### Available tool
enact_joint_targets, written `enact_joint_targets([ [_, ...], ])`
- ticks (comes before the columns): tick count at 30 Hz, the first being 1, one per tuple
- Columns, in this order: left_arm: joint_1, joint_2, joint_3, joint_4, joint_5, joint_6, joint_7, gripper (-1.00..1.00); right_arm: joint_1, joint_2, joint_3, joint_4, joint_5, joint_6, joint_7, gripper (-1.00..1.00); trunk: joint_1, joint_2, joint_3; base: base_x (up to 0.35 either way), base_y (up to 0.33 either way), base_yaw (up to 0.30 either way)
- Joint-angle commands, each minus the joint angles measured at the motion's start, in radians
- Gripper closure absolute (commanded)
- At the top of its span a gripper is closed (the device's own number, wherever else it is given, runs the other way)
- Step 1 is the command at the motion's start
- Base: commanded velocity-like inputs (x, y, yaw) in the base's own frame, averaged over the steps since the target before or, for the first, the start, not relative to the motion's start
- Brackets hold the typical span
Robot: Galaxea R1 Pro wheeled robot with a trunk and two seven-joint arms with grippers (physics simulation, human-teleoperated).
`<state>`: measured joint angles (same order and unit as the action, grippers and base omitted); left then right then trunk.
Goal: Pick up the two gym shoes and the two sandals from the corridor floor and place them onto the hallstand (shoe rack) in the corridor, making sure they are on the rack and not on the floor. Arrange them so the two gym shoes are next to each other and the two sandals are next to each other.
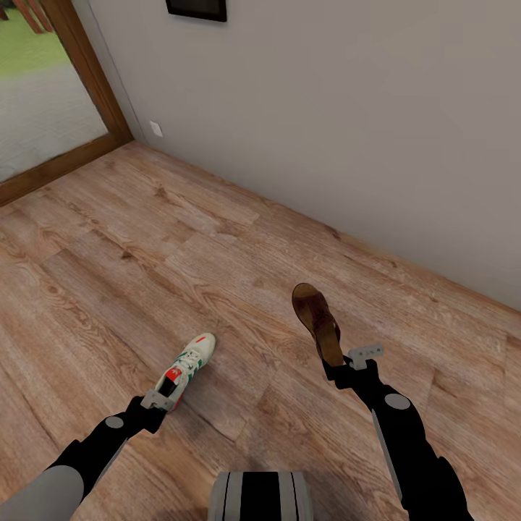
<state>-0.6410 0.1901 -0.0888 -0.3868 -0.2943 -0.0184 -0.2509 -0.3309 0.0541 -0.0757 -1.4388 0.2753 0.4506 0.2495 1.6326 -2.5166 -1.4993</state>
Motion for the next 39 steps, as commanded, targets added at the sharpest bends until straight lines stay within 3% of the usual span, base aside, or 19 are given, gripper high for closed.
enact_joint_targets([
  [1, 0.000, 0.001, -0.003, -0.001, -0.009, -0.002, 0.000, 1.00, 0.000, 0.001, -0.003, -0.002, 0.007, 0.005, 0.007, 1.00, 0.000, 0.000, -0.001, 0.000, 0.000, 0.000],
  [26, 0.000, 0.002, 0.000, -0.007, -0.009, -0.005, 0.003, 1.00, 0.000, 0.001, -0.002, -0.002, 0.005, 0.005, 0.007, 1.00, 0.000, 0.000, -0.001, 0.000, 0.000, 0.000],
  [39, 0.000, -0.001, 0.000, -0.012, -0.008, -0.004, 0.005, 1.00, 0.001, 0.000, -0.003, 0.001, 0.008, 0.004, 0.007, 1.00, -0.006, 0.003, 0.050, 0.000, 0.000, 0.000],
])
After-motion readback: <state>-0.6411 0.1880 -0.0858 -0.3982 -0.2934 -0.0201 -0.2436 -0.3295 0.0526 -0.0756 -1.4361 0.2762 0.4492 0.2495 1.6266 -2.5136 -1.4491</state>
